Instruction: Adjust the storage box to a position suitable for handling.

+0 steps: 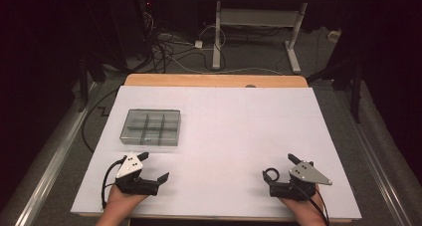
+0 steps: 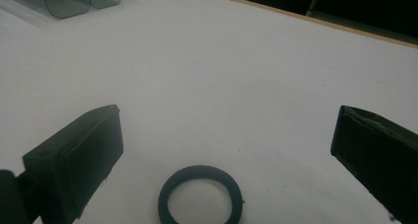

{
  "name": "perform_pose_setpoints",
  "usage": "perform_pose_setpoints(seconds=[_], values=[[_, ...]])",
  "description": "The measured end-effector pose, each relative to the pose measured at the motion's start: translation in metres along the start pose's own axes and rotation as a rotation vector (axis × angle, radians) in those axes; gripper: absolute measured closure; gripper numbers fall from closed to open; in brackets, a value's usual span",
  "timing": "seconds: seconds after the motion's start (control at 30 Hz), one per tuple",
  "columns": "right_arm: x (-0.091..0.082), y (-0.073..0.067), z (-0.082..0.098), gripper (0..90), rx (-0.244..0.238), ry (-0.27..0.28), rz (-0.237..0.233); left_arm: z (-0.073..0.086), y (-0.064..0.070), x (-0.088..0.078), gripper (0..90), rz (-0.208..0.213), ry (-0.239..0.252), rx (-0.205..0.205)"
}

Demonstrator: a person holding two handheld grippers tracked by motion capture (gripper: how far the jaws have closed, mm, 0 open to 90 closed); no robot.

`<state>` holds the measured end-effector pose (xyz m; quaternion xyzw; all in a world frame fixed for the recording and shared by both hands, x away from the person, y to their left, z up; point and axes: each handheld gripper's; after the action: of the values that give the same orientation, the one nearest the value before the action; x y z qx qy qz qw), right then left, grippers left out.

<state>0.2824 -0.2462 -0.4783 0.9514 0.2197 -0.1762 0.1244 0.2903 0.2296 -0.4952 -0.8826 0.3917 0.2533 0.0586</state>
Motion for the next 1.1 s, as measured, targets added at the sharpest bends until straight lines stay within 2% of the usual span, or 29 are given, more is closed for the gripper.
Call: perform_pose_setpoints(seconds=[0.77, 1.1], values=[[-0.0006, 0.0002, 0.0002, 0.0, 0.004, 0.006, 0.0, 0.0002, 0.0007, 0.0003, 0.4, 0.006, 0.0, 0.006], [-0.0008, -0.0002, 0.0001, 0.0, 0.003, 0.006, -0.005, 0.0008, -0.0007, -0.0008, 14.4, 0.03, 0.009, 0.006]])
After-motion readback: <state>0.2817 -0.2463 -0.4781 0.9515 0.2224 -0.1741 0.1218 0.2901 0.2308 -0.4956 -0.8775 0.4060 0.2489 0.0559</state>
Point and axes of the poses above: each handheld gripper's, and its own axes: x roughly forward along the jaws, z roughly out of its underside, y roughly to its right, and after that the axes turned 4 degrees about z, right-handed
